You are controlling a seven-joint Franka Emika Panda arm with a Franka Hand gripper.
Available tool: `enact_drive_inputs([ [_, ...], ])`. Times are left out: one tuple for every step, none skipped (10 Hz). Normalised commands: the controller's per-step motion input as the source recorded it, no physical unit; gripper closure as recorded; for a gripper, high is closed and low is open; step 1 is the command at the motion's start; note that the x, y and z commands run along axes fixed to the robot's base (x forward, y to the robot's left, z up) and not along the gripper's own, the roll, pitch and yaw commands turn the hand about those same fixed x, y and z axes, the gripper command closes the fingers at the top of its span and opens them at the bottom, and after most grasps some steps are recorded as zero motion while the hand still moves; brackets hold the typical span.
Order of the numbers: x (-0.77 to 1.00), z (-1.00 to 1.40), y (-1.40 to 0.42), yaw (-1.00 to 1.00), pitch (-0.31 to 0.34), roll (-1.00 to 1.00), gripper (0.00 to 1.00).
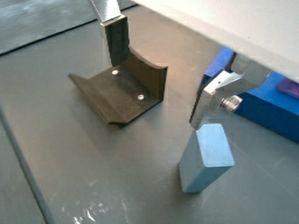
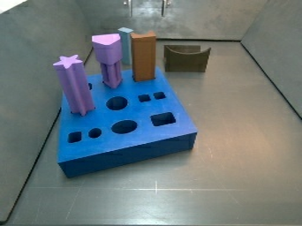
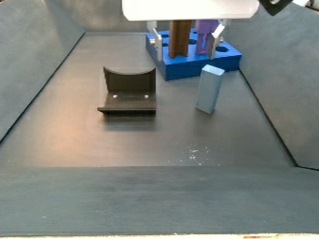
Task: Pick up the rectangle object. Move up. Move to above the board. Insert the rectangle object.
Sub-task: Pick up the rectangle object.
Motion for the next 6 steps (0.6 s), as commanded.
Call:
enact_drive_inputs([
  [0.00,0.00,0.05,0.00,0.000,0.00,0.00],
  [-0.54,-0.25,-0.13,0.58,-0.309,-0.10,0.00],
  [0.00,-0.26,-0.02,1.00,-0.031,-0.08,0.00],
  [0.00,-0.27,0.00,1.00,-0.014,-0.08,0.00],
  [0.00,-0.28,0.00,1.00,-0.009,-0.07,0.00],
  [-0.09,-0.25,0.00,1.00,-0.026,-0.07,0.00],
])
